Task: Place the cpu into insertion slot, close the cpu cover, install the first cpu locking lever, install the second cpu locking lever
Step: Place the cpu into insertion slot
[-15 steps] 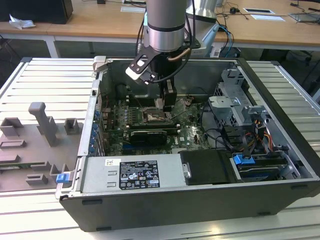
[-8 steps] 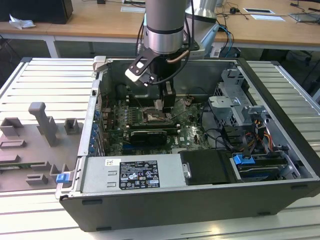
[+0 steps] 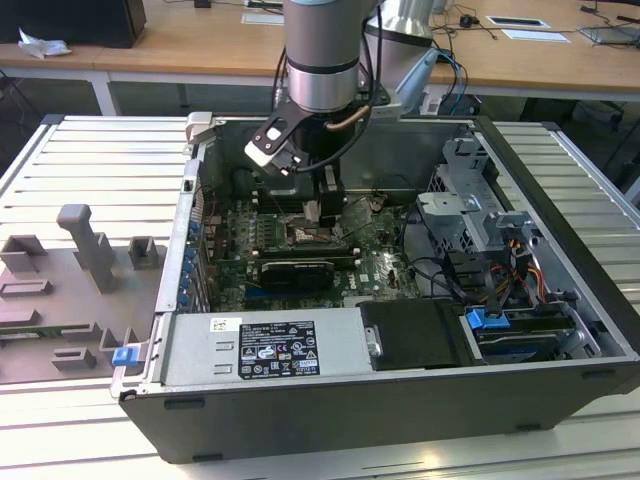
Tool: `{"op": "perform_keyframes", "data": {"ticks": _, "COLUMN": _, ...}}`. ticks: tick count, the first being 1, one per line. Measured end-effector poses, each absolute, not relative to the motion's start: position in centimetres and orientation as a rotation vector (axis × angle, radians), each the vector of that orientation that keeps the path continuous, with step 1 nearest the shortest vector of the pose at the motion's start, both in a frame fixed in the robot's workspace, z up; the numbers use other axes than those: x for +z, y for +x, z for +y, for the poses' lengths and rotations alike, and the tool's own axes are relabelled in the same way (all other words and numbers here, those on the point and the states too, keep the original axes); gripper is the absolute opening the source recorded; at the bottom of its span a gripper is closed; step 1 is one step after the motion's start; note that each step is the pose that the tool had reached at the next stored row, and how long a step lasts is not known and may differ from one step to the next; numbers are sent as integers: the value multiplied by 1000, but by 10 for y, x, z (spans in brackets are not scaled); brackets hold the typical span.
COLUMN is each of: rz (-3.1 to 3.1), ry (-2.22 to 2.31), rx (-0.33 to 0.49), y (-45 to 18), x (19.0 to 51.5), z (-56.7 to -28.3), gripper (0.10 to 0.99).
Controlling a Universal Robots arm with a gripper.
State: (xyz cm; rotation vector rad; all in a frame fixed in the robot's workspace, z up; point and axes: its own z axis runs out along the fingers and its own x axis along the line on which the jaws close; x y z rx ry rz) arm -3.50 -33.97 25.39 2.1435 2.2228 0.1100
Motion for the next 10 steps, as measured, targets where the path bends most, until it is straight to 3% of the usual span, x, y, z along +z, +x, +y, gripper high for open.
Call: {"op": "perform_keyframes", "data": {"ticks": 10, "rz": 2189, "ry": 2176, "rx": 109, "y": -35, "x": 248, "z": -325, "gripper": 541}}
